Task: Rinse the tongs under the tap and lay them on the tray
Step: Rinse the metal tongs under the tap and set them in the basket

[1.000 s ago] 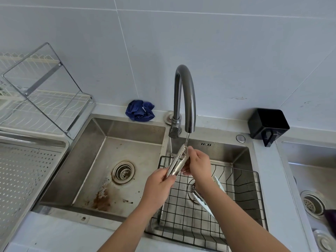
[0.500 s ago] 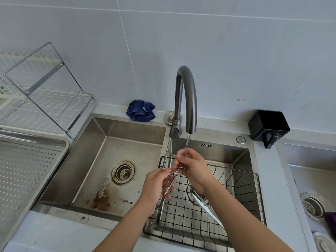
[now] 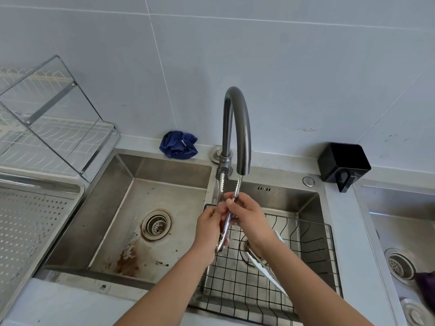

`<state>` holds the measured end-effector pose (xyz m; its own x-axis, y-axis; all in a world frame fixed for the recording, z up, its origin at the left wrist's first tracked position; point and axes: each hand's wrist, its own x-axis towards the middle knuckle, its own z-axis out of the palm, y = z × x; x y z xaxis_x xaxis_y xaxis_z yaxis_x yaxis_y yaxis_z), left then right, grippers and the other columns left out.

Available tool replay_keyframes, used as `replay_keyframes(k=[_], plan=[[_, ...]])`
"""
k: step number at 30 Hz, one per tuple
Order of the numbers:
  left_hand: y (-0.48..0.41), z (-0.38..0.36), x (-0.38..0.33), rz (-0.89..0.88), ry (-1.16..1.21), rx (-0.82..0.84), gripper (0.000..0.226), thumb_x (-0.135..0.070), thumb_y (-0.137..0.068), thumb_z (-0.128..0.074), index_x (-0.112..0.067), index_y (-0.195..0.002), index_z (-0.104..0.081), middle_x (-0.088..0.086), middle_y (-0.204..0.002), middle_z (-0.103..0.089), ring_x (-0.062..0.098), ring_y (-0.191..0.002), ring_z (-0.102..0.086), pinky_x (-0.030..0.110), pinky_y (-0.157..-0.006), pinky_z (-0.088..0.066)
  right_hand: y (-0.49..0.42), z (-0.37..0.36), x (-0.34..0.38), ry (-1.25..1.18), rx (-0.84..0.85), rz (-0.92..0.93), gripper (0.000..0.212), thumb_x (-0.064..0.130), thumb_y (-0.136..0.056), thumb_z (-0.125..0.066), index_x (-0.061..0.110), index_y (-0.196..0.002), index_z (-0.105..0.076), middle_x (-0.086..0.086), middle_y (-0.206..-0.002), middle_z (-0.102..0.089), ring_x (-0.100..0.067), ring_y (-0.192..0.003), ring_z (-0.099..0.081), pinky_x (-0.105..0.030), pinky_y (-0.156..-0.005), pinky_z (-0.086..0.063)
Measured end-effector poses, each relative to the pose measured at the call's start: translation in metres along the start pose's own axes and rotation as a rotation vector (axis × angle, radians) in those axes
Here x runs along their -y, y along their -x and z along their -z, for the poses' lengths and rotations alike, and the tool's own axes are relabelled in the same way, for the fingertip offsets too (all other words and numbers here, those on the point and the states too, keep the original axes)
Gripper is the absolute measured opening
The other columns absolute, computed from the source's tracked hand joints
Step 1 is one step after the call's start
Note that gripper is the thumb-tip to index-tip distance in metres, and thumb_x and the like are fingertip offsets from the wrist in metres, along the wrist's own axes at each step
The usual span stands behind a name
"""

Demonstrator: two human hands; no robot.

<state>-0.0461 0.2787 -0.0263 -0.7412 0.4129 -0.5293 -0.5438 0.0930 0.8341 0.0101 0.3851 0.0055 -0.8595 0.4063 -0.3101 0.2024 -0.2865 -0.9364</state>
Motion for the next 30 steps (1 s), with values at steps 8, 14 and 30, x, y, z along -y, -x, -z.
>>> replay_keyframes(k=[8, 14, 30], plan=[[0.007, 0.001, 0.014, 0.068, -0.044, 0.008, 0.037, -0.038, -0.103, -0.052, -0.005, -0.103, -0.068, 0.006, -0.055, -0.056, 0.019, -0.041, -0.049, 0.026, -0.038, -0.041, -0.009, 0.004, 0.008, -0.146, -0.110, 0.052, 0.017, 0.008, -0.106, -0.052, 0.003, -0.111, -0.067, -0.014, -0.088, -0.075, -0.027, -0.078, -0.070, -0.050, -0.080, -0.058], [0.015, 0.006, 0.018, 0.061, -0.070, 0.028, 0.037, -0.042, -0.102, -0.052, -0.017, -0.083, -0.071, 0.006, -0.056, -0.056, 0.018, -0.039, -0.046, 0.026, -0.036, -0.038, -0.003, -0.009, 0.003, -0.341, -0.070, -0.016, 0.033, 0.035, -0.106, -0.055, 0.012, -0.086, -0.068, -0.013, -0.075, -0.066, -0.024, -0.065, -0.062, -0.037, -0.063, -0.055], [0.010, 0.003, 0.011, 0.168, 0.029, 0.135, 0.032, -0.021, -0.099, -0.050, -0.013, -0.082, -0.075, 0.004, -0.061, -0.059, 0.016, -0.051, -0.052, 0.028, -0.046, -0.041, 0.006, 0.000, -0.010, 0.291, -0.069, 0.113, 0.010, 0.035, -0.089, -0.068, 0.032, -0.097, -0.071, -0.011, -0.083, -0.071, -0.029, -0.077, -0.068, -0.055, -0.078, -0.060]])
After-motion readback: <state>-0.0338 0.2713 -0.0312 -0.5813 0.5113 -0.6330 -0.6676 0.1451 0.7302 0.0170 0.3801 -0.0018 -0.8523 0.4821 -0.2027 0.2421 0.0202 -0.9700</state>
